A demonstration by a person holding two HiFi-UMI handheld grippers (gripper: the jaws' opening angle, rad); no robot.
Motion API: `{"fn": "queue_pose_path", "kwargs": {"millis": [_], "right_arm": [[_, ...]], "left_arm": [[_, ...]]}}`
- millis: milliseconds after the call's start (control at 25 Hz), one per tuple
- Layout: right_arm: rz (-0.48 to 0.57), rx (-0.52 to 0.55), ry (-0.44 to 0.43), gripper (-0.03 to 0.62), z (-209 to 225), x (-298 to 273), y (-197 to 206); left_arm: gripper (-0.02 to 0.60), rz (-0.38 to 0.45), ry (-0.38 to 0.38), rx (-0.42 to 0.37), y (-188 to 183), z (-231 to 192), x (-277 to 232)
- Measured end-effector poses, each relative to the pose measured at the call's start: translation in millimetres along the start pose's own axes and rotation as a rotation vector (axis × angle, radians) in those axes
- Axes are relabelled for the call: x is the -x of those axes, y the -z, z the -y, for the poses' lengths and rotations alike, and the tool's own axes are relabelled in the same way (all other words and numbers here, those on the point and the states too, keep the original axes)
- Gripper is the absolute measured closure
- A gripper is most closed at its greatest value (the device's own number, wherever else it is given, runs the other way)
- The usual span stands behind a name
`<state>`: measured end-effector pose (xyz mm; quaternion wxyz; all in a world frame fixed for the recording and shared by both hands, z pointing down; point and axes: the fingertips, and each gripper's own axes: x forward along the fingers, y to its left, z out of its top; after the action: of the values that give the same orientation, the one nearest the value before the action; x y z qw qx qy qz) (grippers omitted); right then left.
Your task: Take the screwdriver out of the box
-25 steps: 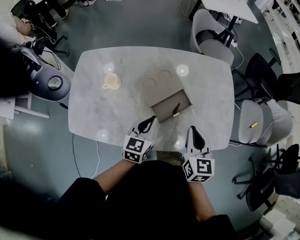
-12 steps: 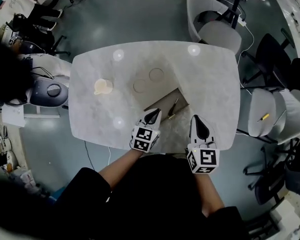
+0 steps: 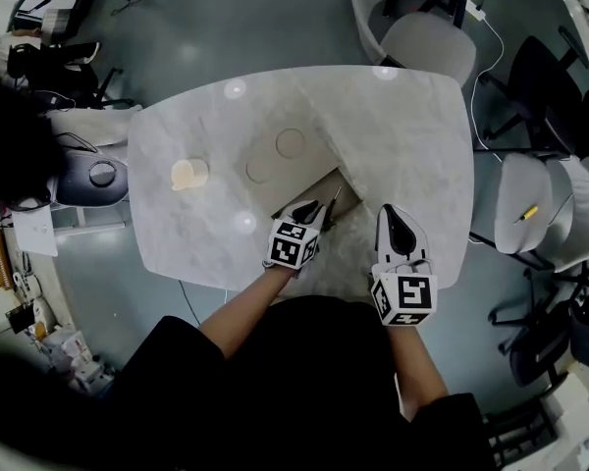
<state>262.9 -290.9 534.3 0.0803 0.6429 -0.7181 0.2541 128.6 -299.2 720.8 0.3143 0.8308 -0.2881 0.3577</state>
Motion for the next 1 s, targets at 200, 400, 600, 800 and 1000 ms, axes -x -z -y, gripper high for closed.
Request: {"fn": "queue_pose_path", "kwargs": {"millis": [200, 400, 600, 800, 1000], "right_arm": [[-0.007, -0.04, 0.042, 0.59, 29.6, -6.0, 4.4], [-0.034, -0.064, 0.059, 0.59, 52.0, -12.2, 11.9], [-0.053, -0.056, 0.07, 0.591, 68.6, -13.8, 14.3], [-0.066, -0.063, 0.095, 0.591, 81.4, -15.1, 19.3], [-0.07, -0.075, 0.112, 0.591, 85.7, -14.9, 22.8]], "left_arm": [[0.448, -0.083, -0.006, -0.024, 7.2, -3.7, -23.3], [0.443, -0.186, -0.025, 0.015, 28.5, -8.0, -46.8], [0.414, -0.261, -0.025, 0.02, 41.0, -7.1, -57.8], [0.413, -0.295, -0.043, -0.046, 46.6, -9.4, -60.3], [0.433, -0.335, -0.07, -0.102, 51.9, -10.0, -62.9]]}}
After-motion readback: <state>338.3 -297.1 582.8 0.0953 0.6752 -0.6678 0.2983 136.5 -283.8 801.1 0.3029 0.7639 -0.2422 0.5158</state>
